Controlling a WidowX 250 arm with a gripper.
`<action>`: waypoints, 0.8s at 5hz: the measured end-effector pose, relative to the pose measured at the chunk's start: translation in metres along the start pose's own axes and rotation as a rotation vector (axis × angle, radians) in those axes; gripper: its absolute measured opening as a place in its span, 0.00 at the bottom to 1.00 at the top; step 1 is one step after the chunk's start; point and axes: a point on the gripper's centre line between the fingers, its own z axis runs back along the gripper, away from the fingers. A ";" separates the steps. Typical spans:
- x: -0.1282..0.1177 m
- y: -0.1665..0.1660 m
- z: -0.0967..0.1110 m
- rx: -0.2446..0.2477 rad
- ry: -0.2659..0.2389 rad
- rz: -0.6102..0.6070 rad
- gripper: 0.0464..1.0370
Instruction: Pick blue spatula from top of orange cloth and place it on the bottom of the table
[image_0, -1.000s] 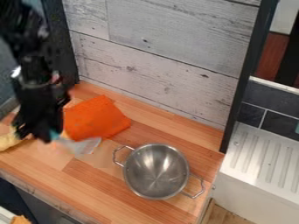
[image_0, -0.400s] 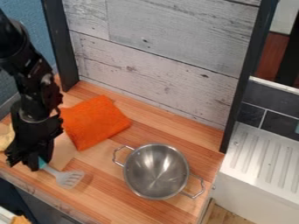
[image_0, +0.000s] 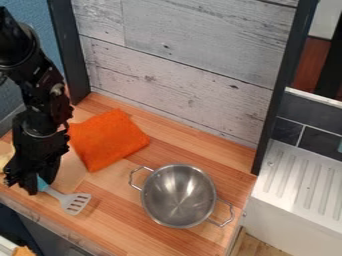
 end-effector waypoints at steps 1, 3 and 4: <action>-0.003 0.000 0.002 0.007 0.010 0.014 0.83; -0.003 -0.004 0.033 -0.052 0.025 0.003 0.97; 0.005 0.002 0.061 -0.115 0.050 0.029 0.96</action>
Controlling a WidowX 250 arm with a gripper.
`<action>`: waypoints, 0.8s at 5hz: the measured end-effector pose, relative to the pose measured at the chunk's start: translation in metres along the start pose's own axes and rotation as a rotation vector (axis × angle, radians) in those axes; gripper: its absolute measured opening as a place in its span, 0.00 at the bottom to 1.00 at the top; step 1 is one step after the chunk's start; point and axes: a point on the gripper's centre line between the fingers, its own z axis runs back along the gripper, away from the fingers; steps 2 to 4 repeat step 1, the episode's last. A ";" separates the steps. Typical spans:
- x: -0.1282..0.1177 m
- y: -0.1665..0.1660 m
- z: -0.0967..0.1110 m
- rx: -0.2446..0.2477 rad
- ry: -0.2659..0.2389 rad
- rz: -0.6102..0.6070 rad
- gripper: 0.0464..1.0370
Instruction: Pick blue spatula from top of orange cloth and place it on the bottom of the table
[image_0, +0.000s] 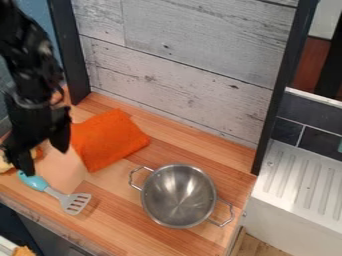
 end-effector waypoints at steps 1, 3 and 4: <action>0.005 0.000 0.023 -0.064 0.015 0.004 0.96; 0.005 0.000 0.023 -0.064 0.015 0.004 0.96; 0.005 0.000 0.023 -0.064 0.015 0.004 0.96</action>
